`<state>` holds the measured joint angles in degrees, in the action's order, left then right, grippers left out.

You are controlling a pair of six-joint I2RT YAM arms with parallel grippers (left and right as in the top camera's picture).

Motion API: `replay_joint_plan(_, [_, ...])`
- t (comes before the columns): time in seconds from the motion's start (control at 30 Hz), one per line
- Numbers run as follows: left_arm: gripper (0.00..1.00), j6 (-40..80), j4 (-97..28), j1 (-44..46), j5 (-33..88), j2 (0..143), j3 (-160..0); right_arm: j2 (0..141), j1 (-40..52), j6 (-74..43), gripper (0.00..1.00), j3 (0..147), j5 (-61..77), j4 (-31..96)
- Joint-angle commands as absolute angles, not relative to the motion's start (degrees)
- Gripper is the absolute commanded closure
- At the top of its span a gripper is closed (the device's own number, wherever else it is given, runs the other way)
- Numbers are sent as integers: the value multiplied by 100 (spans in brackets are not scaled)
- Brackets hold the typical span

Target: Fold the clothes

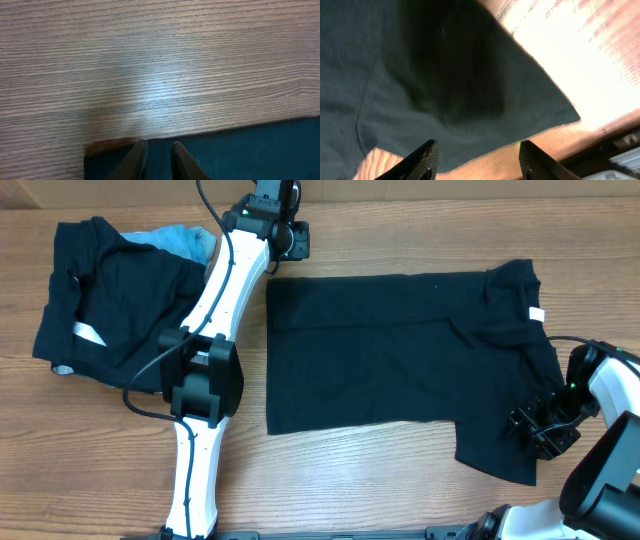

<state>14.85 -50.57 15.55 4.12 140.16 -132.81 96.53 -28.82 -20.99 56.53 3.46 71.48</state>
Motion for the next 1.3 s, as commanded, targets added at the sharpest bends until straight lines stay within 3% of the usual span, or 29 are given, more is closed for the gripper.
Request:
replay_joint_plan(0.0, [79, 1415, -5030, 1577, 454, 13987, -13388, 9579, -2845, -2117, 45, 5454, 401, 6888])
replay_joint_plan(0.27, [79, 1415, -5028, 1577, 454, 13987, -13388, 9854, -2770, -2167, 45, 5083, 469, 6355])
replay_joint_plan(0.33, [79, 1415, -5033, 1577, 454, 13987, -13388, 9904, -2770, -2265, 57, 5083, 489, 6219])
replay_joint_plan(0.4, [79, 1413, -5035, 1577, 454, 13987, -13388, 9909, -2770, -2270, 89, 5085, 550, 6173])
replay_joint_plan(0.43, [79, 1411, -5033, 1577, 451, 13987, -13388, 9909, -2770, -2270, 96, 5085, 576, 6184])
replay_joint_plan(0.57, [78, 1315, -5033, 1577, 449, 13987, -13388, 9909, -2770, -2272, 96, 5349, 821, 6425])
replay_joint_plan(0.87, [75, 873, -5085, 1577, 405, 13985, -13388, 9909, -2709, -2556, 96, 7446, 239, 7736])
replay_joint_plan(1.1, [74, 875, -5496, 1610, 412, 13985, -13388, 9909, -1892, -2574, 96, 7920, 198, 7260])
replay_joint_plan(1.2, [82, 611, -6462, 1732, 587, 13976, -13391, 9909, -1610, -2578, 96, 7920, 172, 7052])
replay_joint_plan(1.27, [80, 622, -6871, 1789, 637, 13946, -13419, 9909, -1614, -2580, 96, 7920, 154, 6991])
